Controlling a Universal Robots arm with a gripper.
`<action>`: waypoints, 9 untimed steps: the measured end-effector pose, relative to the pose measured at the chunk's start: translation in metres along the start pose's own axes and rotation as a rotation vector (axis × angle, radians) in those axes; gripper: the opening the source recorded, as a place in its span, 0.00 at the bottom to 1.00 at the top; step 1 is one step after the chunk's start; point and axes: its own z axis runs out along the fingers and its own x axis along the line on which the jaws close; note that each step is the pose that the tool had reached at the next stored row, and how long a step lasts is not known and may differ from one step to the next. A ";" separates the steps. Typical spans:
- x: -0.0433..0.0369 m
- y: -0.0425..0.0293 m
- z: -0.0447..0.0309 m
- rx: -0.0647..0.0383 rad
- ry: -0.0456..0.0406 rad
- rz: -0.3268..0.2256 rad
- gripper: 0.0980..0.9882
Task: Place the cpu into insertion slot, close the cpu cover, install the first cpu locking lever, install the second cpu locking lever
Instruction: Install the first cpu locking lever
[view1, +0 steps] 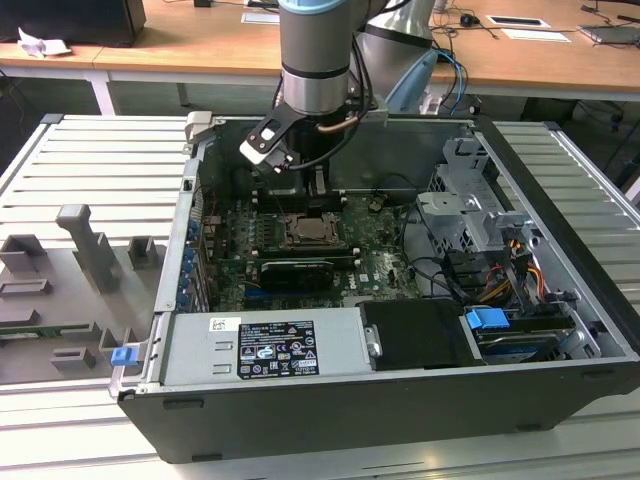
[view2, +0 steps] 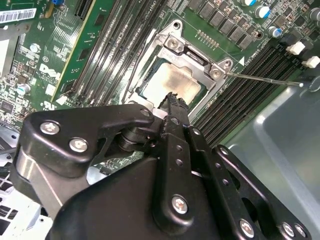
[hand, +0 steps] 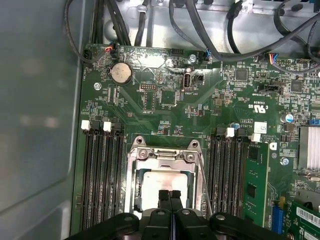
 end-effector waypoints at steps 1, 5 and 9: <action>0.0000 0.0000 -0.0006 0.000 -0.0002 0.000 0.01; 0.0000 0.0002 -0.0032 0.000 0.0000 0.000 0.01; -0.0001 0.0004 -0.0088 0.000 0.0000 0.000 0.01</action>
